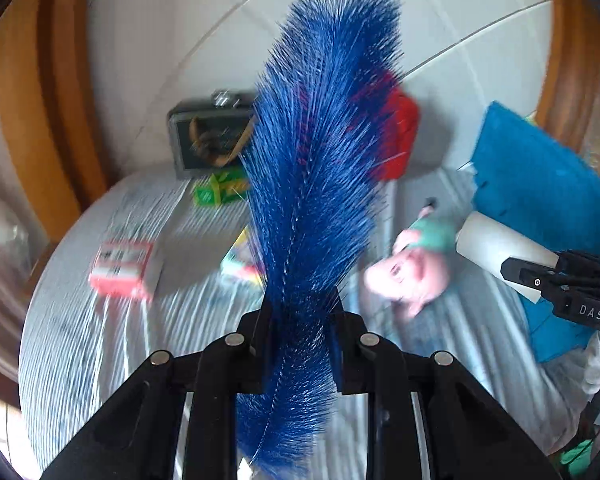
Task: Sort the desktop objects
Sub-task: 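Lift the duster and roller with both tools and carry them over the blue crate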
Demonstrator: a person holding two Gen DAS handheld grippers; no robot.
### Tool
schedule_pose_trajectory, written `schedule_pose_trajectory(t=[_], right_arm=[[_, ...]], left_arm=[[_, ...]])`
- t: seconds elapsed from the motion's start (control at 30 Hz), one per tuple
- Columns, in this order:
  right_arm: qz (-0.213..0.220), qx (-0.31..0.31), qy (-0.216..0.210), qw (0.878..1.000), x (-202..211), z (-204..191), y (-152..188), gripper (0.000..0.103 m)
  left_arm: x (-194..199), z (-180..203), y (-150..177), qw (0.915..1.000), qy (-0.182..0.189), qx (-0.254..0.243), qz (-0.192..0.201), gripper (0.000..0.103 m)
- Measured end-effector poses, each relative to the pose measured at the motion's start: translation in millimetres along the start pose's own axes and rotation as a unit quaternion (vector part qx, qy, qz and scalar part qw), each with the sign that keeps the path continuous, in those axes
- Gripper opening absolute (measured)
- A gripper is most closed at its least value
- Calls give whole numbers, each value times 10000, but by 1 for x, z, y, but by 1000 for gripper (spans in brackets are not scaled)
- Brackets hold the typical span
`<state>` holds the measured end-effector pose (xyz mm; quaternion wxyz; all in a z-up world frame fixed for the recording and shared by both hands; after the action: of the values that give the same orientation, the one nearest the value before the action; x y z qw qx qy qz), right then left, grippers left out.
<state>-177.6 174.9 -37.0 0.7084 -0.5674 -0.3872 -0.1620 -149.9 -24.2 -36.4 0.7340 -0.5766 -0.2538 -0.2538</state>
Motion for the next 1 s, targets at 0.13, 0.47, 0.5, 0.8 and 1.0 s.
schedule_pose_trajectory(t=[0.13,0.47,0.5,0.8,1.0], right_arm=[[563,-136,459,9973,59,30,-19,45],[1407,-526,1511,9770,190,134,-24,45],[1470,-605,1602,9742,205,151,-18,45],[1767,-1196,2373,9477,301,272,36,45],[1485,-1521,2668,9400,319,331,76,45]], left_arm=[[25,61,-32,9976,449,-307,436,22],[74,238,-91,9786,1556,-814,1076,22],[80,261,-96,9757,1646,-874,1152,22],[135,449,-127,9479,2443,-1285,1591,22],[119,538,-117,9428,2834,-1376,1088,22]])
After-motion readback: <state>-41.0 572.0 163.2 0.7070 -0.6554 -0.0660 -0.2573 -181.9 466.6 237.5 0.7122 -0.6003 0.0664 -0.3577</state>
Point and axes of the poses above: each gripper's, at about its wrist camera, not at the fingertips, and x roughly against the way its jaws point, z to its right, y to its underside, the point moved 4 cm from there along -x, roughly the way its jaws point, and after that the axes turned 11 degrees about x, right-handed, at the moved point
